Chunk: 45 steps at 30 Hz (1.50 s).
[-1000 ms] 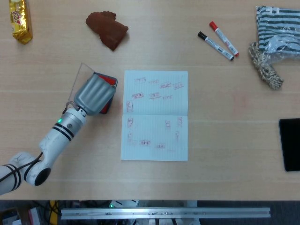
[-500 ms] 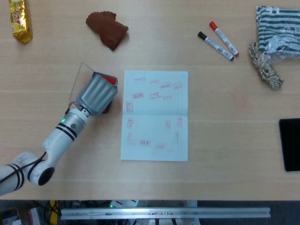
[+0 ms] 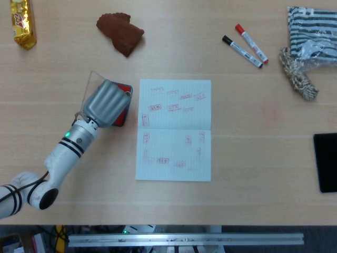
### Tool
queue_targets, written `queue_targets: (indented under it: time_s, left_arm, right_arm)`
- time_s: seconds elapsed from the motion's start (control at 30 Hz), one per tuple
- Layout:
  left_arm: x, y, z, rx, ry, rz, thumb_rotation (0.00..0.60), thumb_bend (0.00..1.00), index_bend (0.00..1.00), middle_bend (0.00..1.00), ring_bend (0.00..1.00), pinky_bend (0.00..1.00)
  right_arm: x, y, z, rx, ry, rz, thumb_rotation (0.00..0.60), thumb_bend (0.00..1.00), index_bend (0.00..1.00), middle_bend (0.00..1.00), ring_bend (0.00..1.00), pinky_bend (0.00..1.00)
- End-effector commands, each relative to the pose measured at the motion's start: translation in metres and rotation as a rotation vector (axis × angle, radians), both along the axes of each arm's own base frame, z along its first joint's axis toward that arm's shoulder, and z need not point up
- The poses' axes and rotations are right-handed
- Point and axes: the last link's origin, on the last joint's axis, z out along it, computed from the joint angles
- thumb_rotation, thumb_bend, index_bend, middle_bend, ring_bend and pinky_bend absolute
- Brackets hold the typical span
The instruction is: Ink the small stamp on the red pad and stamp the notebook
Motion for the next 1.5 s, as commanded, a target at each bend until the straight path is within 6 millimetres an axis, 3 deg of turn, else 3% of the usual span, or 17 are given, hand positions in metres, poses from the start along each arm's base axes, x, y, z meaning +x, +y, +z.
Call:
queue_targets:
  time_s: [0.03,0.23,0.47,0.83,1.13,1.5]
  left_arm:
    - [0.002,-0.004,0.015,0.026,-0.023,-0.01,0.6,0.28,0.57,1.0,1.0,1.0]
    - [0.013,-0.028,0.027,0.013,-0.034,-0.052,0.6,0.28,0.57,1.0,1.0,1.0]
    - [0.039,-0.065,0.015,-0.056,-0.023,-0.133,0.6,0.28,0.57,1.0,1.0,1.0]
    - [0.077,-0.098,-0.014,-0.101,-0.016,-0.262,0.6,0.28,0.57,1.0,1.0,1.0]
    - [0.083,-0.106,-0.042,-0.109,0.036,-0.302,0.6,0.28,0.57,1.0,1.0,1.0]
    - [0.083,-0.108,-0.06,-0.123,0.088,-0.32,0.6,0.28,0.57,1.0,1.0,1.0]
  right_arm:
    - [0.0,0.0,-0.001,0.002,-0.003,0.003,0.6,0.29,0.41,0.41,0.34,0.43]
    - [0.001,-0.001,-0.003,0.007,-0.012,0.015,0.6,0.29,0.41,0.41,0.34,0.43]
    - [-0.002,0.001,-0.002,0.007,-0.014,0.012,0.6,0.29,0.41,0.41,0.34,0.43]
    - [-0.009,0.007,0.003,-0.002,-0.01,-0.007,0.6,0.29,0.41,0.41,0.34,0.43]
    - [-0.012,0.008,0.004,-0.003,-0.01,-0.015,0.6,0.29,0.41,0.41,0.34,0.43]
    - [-0.015,0.012,0.006,-0.012,-0.01,-0.025,0.6,0.29,0.41,0.41,0.34,0.43]
